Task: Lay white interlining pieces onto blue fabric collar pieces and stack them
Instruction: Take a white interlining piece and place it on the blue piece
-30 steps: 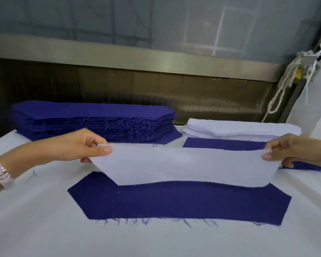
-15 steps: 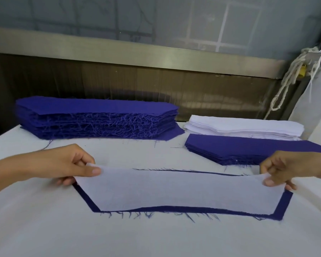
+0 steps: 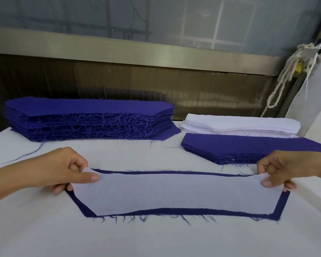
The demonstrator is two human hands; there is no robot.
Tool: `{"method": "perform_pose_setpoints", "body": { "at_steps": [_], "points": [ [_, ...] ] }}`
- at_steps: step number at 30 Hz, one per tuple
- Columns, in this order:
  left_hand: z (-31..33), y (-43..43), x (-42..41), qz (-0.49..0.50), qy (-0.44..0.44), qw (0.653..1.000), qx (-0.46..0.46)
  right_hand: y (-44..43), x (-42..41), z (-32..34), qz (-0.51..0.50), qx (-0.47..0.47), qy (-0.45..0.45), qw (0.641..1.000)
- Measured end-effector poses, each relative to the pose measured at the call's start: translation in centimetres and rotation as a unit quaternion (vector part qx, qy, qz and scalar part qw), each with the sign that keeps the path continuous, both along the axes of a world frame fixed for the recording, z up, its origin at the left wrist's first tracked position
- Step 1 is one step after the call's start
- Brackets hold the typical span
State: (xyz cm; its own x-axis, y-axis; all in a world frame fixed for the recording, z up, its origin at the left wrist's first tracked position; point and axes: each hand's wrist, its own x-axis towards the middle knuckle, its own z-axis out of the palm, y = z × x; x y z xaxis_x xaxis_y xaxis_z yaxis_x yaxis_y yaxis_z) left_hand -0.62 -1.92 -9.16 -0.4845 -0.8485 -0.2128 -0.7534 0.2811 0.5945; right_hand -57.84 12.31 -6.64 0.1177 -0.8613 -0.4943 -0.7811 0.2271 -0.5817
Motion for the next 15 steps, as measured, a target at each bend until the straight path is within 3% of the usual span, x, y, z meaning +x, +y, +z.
{"method": "perform_pose_setpoints", "body": {
  "at_steps": [15],
  "points": [
    [0.47, 0.64, -0.06, 0.015, 0.009, 1.000, -0.012, 0.24, 0.07, 0.31, 0.010, 0.009, -0.015, 1.000]
  ]
}}
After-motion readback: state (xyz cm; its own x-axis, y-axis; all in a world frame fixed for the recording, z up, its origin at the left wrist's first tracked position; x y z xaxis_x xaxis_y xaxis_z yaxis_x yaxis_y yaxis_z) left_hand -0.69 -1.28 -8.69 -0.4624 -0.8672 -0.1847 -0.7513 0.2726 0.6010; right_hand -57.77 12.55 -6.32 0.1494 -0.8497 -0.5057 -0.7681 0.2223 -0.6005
